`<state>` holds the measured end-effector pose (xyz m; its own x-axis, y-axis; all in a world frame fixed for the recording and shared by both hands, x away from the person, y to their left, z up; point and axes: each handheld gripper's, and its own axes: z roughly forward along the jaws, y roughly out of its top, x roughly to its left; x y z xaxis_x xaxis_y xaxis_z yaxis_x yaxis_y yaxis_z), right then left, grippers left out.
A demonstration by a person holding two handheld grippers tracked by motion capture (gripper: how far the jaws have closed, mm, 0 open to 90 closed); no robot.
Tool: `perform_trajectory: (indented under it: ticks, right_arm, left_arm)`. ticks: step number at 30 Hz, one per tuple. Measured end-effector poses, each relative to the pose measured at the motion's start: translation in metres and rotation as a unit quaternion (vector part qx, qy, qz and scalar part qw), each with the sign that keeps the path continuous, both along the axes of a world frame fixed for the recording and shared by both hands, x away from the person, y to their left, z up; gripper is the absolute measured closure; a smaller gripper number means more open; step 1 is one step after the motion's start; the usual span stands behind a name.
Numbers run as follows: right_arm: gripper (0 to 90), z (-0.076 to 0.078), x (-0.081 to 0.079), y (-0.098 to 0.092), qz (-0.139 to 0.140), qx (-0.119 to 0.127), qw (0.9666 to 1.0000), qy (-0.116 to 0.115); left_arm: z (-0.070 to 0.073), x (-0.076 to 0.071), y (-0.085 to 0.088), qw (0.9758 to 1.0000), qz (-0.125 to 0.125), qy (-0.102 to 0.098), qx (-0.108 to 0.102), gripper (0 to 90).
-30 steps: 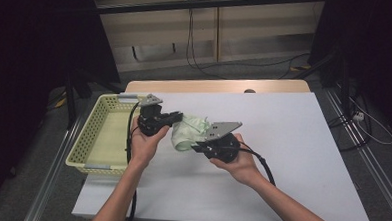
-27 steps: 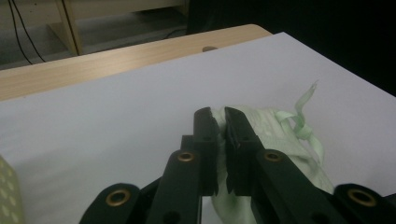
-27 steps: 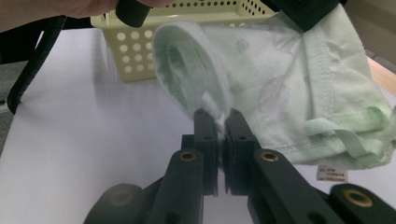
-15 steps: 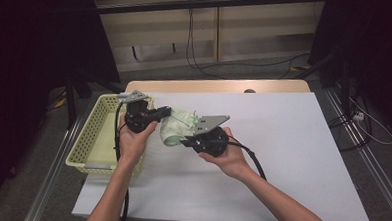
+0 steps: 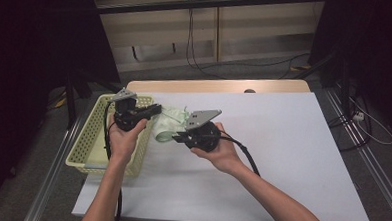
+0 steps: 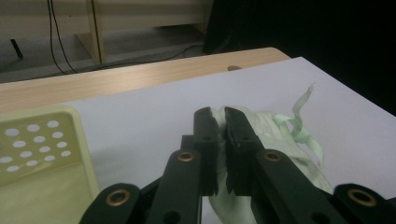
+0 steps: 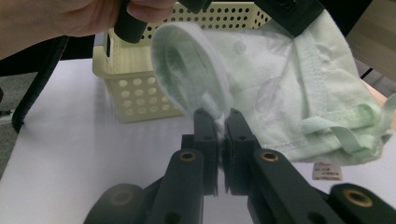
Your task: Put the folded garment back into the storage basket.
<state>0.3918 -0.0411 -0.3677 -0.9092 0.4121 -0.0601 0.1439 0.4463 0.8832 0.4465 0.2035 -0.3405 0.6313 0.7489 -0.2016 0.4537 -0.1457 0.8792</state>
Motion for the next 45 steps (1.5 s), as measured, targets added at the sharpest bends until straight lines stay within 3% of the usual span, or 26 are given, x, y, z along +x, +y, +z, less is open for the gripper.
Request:
perform_trajectory:
  ticks: [14,37,45]
  right_arm:
    - [86.1,0.003,0.009,0.02,0.011,0.012,0.9999,0.0]
    - [86.1,0.01,0.02,0.053,0.02,0.015,0.9997,-0.006]
    - [86.1,0.011,0.025,0.06,0.025,0.015,0.9996,-0.003]
  left_arm:
    - [0.004,0.0,0.017,0.9995,0.025,-0.012,0.014,84.8]
    - [0.008,0.003,0.049,0.9981,0.059,-0.017,0.0,84.9]
    - [0.01,0.002,0.055,0.9972,0.071,-0.021,0.013,84.9]
